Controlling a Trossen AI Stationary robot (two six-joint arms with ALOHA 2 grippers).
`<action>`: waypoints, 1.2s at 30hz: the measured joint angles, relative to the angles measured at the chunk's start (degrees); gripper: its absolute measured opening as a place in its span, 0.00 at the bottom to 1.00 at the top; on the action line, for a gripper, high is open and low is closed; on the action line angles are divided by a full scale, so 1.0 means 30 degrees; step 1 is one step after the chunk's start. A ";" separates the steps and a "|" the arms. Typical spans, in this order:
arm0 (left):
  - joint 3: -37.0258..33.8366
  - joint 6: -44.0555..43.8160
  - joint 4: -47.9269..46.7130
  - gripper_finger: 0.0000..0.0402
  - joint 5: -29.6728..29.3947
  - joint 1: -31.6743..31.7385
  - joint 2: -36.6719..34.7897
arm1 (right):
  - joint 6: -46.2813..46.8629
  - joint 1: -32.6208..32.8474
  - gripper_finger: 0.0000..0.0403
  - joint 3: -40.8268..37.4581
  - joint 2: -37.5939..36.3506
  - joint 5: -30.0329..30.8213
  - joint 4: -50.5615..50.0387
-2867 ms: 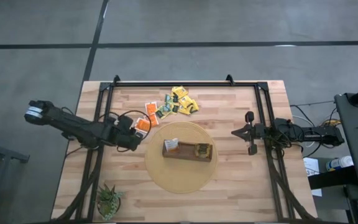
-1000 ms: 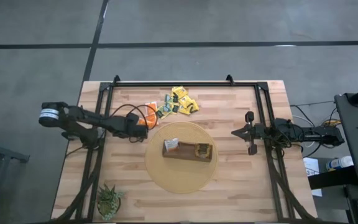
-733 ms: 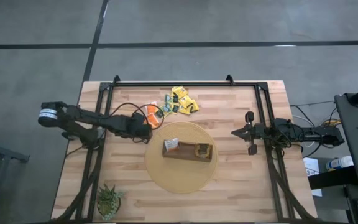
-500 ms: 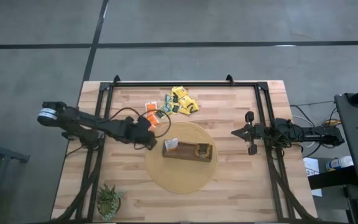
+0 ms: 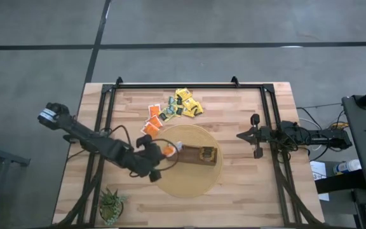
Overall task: Pick & Place Tea
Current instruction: Put the white and orange tea bag into the wooden organizer
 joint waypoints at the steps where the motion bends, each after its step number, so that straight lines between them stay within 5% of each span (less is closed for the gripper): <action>1: -0.0132 0.0315 0.0359 0.00 0.0243 -0.0053 0.0000 | 0.0000 0.0003 0.02 0.0000 0.0000 0.0000 -0.0002; 8: -0.0707 0.0901 0.1102 0.00 0.1122 0.0590 0.0163 | 0.0000 -0.0003 0.02 0.0000 -0.0007 0.0000 0.0003; 17: -0.0751 0.2472 0.3429 0.00 0.5004 0.1861 0.1569 | 0.0003 0.0004 0.02 0.0000 0.0000 0.0000 -0.0004; 36: -0.0743 0.2170 0.3362 0.00 0.7238 0.4395 0.3184 | 0.0002 0.0003 0.02 0.0000 0.0012 0.0000 0.0003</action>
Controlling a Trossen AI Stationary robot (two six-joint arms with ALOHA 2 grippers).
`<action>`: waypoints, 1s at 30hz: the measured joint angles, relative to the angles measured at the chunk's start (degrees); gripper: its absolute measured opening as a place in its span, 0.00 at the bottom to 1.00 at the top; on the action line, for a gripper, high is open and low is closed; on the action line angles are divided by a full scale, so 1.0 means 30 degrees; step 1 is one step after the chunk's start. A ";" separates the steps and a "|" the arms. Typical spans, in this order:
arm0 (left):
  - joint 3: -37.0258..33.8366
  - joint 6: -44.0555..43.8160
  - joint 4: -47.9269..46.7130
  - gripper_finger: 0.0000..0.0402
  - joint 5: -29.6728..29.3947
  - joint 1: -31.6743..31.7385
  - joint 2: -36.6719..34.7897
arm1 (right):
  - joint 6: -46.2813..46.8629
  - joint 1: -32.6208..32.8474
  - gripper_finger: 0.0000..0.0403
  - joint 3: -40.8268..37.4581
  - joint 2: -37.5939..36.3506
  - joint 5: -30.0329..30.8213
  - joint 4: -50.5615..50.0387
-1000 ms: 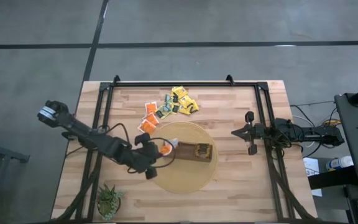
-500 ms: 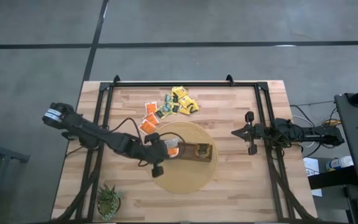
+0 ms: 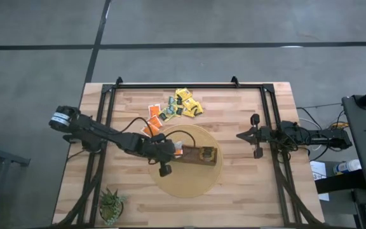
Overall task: Pick & Place Tea
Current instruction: Put the white and orange tea bag into the wooden organizer
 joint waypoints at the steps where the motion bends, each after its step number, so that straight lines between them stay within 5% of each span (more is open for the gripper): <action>1: 0.0000 -0.0007 0.0000 0.00 -0.0022 0.0065 0.0000 | -0.0002 0.0000 0.02 0.0000 0.0003 0.0000 0.0000; 10: 0.0044 -0.0066 -0.0174 0.00 -0.2484 0.0605 -0.0109 | -0.0002 0.0001 0.02 0.0000 -0.0005 0.0000 -0.0004; 30: 0.0044 0.0685 -0.0765 0.00 -0.3534 0.1020 -0.0313 | -0.0002 -0.0005 0.02 0.0000 -0.0019 0.0000 0.0000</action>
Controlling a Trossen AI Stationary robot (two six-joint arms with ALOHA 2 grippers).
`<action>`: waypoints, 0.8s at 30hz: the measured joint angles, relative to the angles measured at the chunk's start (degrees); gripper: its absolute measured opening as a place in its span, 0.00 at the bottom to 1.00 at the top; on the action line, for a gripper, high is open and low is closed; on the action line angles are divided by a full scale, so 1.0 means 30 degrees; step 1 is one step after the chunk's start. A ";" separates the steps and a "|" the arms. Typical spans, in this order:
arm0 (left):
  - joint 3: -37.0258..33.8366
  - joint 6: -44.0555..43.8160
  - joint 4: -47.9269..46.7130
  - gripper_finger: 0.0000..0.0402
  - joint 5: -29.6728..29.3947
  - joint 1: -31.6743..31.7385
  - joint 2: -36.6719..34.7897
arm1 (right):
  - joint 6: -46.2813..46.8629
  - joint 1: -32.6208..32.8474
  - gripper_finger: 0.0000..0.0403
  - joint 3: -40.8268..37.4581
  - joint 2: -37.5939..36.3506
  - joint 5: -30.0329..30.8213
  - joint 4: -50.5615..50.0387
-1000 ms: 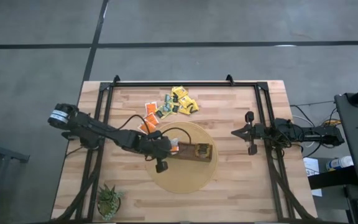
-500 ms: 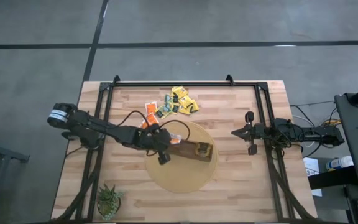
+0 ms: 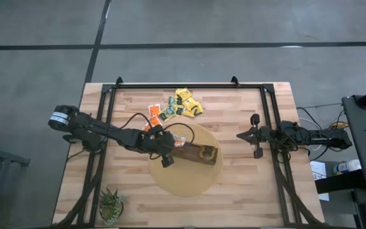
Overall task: Pick & Place Tea
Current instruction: Put the white and orange tea bag into the wooden organizer
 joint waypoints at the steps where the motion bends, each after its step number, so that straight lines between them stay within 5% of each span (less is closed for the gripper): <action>1: 0.0000 0.0071 0.0000 0.00 0.0000 -0.0003 0.0000 | 0.0001 0.0003 0.02 0.0000 0.0000 0.0000 0.0000; 14: 0.0000 0.0415 -0.0095 0.02 0.0036 -0.0015 -0.0007 | 0.0003 0.0004 0.02 0.0000 0.0007 0.0000 0.0000; 24: 0.0000 0.0426 -0.0277 0.21 -0.0555 -0.0015 -0.0007 | 0.0000 0.0005 0.02 0.0000 0.0007 0.0000 0.0000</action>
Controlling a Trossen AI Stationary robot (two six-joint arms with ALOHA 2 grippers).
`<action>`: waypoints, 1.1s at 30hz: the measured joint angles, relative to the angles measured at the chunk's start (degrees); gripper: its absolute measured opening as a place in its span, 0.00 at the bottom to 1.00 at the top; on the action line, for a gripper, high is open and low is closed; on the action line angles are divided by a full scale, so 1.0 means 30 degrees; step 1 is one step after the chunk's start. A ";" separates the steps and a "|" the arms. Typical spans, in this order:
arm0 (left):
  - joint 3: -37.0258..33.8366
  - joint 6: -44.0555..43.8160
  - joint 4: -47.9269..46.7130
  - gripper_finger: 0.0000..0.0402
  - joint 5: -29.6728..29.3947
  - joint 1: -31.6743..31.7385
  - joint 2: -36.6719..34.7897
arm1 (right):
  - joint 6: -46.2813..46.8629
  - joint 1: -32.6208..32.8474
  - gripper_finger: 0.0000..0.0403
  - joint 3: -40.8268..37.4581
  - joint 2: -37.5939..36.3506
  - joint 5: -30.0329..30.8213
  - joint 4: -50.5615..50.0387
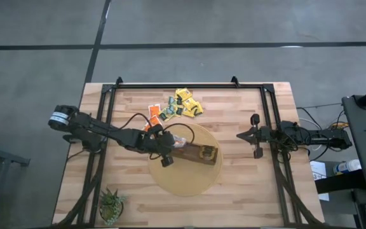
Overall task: Pick & Place Tea
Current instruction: Put the white and orange tea bag into the wooden organizer
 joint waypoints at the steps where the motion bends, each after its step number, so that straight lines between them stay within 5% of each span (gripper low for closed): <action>1: 0.0000 0.0037 -0.0010 0.23 -0.0490 -0.0007 0.0000 | 0.0000 0.0001 0.02 0.0000 0.0000 0.0000 0.0000; 6: 0.0527 0.0574 -0.0529 0.27 -0.3504 0.0006 -0.0049 | 0.0000 -0.0002 0.02 0.0000 0.0000 0.0000 0.0000; 16: 0.1571 0.2886 -0.0995 0.27 -0.3951 -0.1054 -0.0058 | 0.0000 -0.0002 0.02 0.0000 0.0015 0.0000 0.0000; 23: 0.2970 0.3534 -0.3794 0.27 -0.9845 -0.3413 -0.0058 | 0.0000 -0.0006 0.02 0.0000 0.0015 0.0000 0.0000; 33: 0.2765 -0.3251 -0.3645 0.27 -0.7821 -0.4852 -0.0049 | 0.0000 -0.0006 0.02 0.0000 0.0015 0.0000 0.0000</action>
